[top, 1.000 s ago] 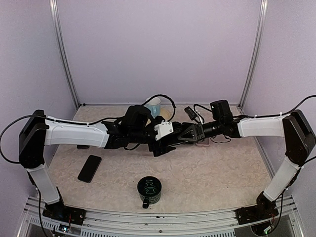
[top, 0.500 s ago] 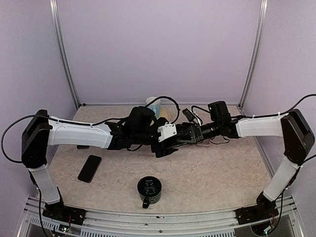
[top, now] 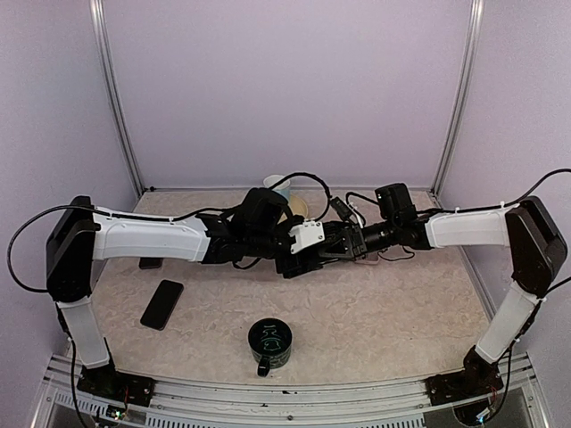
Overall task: Put the phone into the phone case
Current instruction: Pass from the right arm to the left, then place the phone with the phone case at the center of the board.
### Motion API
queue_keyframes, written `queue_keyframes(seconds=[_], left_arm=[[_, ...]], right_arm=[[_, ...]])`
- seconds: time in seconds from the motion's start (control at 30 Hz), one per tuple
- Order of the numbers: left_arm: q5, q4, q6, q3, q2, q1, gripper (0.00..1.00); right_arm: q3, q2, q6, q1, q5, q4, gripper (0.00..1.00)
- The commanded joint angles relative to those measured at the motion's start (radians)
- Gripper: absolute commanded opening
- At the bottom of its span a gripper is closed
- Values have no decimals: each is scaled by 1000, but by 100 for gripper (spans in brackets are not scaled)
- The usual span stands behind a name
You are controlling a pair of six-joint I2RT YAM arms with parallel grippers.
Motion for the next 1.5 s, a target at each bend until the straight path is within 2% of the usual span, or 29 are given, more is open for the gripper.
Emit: queue_keyframes(seconds=[0.0, 0.13, 0.27, 0.53, 1.27, 1.47], left_arm=[[27, -33, 16, 35, 21, -9, 62], [8, -30, 12, 33, 18, -10, 61], [-23, -23, 4, 24, 15, -7, 59], [-38, -29, -27, 11, 11, 6, 58], [-107, -74, -95, -23, -9, 64, 56], [-143, -75, -130, -25, -1, 82, 56]], right_arm=[[41, 0, -16, 14, -47, 33, 0], [48, -2, -17, 14, -43, 24, 1], [62, -2, -26, 12, -43, 9, 19], [69, -8, -39, 0, -39, -13, 42], [20, -50, -58, -53, 28, -50, 80], [2, -57, -37, -71, 41, -35, 86]])
